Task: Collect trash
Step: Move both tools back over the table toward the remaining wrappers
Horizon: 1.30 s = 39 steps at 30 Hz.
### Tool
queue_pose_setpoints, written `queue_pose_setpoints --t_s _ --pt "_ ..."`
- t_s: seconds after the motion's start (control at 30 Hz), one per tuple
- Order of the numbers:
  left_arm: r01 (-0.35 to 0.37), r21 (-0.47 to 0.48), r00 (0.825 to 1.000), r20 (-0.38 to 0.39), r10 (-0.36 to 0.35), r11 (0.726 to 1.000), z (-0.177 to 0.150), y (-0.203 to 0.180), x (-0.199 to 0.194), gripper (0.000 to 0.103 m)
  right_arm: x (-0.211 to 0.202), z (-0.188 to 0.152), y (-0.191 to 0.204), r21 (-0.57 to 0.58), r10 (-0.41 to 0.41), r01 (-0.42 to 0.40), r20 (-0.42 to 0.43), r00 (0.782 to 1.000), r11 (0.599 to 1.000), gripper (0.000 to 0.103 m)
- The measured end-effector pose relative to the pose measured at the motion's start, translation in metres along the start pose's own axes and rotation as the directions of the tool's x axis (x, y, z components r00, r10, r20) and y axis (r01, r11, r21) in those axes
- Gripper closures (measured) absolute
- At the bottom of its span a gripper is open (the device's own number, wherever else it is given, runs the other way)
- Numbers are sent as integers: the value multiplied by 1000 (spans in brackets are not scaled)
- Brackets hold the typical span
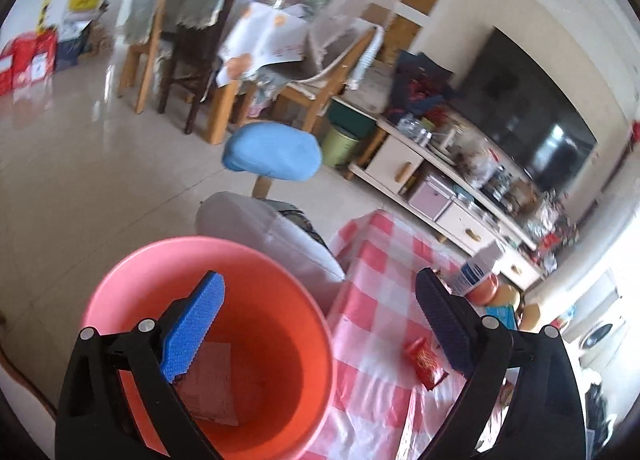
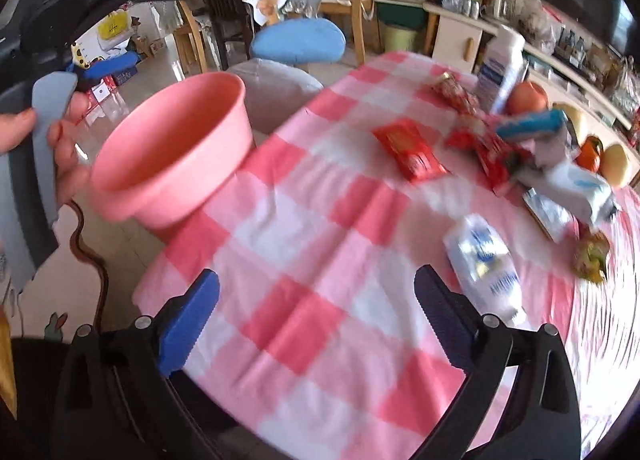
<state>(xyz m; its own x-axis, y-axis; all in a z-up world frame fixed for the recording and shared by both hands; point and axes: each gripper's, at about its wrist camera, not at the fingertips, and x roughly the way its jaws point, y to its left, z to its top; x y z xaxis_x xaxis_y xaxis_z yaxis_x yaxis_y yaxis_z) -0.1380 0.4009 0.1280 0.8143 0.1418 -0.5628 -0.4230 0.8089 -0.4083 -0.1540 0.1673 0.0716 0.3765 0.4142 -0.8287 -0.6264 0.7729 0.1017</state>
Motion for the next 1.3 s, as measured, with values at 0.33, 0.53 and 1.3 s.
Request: queue_pose_setpoints --t_s 0.33,0.53,1.3 --pt "30 245 991 -133 3 969 -21 -73 10 8 -62 -37 -52 42 -68 61 199 978 997 4" --pt "62 363 989 -150 -7 930 -37 -113 9 8 -71 -54 -83 5 -50 50 273 961 999 4" --pt "195 546 963 -266 -52 814 -97 -228 26 8 -90 -82 -204 205 -165 105 299 940 973 4"
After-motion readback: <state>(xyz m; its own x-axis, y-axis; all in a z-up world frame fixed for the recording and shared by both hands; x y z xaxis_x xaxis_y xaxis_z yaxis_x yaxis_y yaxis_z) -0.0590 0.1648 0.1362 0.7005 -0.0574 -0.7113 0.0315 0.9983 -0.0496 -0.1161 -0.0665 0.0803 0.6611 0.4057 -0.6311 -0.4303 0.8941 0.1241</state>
